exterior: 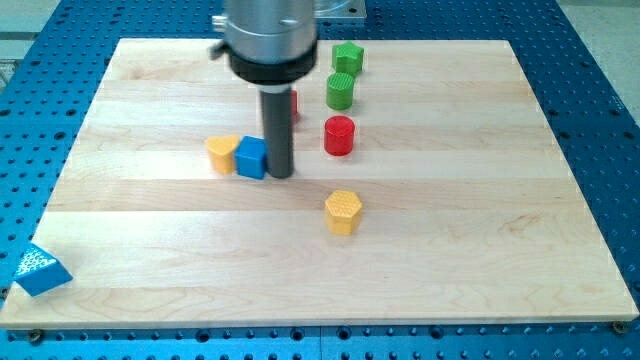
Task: Move the reed star above the hexagon
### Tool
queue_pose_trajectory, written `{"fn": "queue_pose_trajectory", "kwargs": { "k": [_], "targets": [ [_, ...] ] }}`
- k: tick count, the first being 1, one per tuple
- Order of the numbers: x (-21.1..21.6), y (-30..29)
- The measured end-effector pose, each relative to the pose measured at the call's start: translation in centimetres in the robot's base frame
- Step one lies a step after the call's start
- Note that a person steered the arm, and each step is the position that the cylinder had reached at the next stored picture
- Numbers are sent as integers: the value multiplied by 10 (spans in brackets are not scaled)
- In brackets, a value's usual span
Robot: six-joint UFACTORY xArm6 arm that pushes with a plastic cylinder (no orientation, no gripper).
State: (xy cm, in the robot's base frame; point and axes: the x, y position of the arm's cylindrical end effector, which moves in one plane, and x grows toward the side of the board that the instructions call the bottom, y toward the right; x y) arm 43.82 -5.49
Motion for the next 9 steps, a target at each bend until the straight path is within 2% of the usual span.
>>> {"fn": "queue_pose_trajectory", "kwargs": {
  "k": [1,2,3,5,6,7,8,9],
  "targets": [
    [-8,-71],
    [-25,-40],
    [-26,47],
    [-104,62],
    [-126,28],
    [-93,-28],
    [-39,-25],
    [-73,-25]
  ]
}}
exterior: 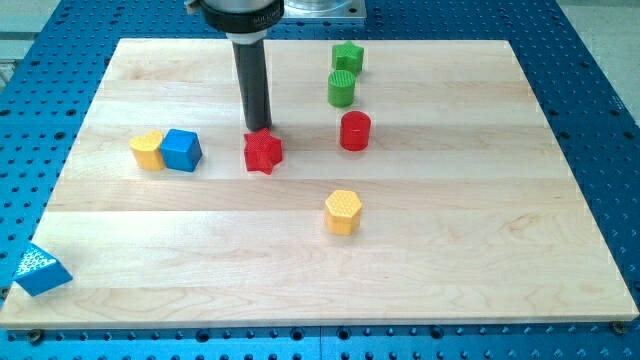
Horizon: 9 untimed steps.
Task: Move the reed star above the hexagon
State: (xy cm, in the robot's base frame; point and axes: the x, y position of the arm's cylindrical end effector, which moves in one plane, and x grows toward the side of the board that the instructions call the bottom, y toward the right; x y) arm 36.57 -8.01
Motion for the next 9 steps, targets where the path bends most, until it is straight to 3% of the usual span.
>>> {"fn": "queue_pose_trajectory", "kwargs": {
  "k": [1,3,5,6,8,9],
  "targets": [
    [29,-13],
    [33,-13],
    [66,45],
    [56,0],
    [79,26],
    [78,2]
  ]
}}
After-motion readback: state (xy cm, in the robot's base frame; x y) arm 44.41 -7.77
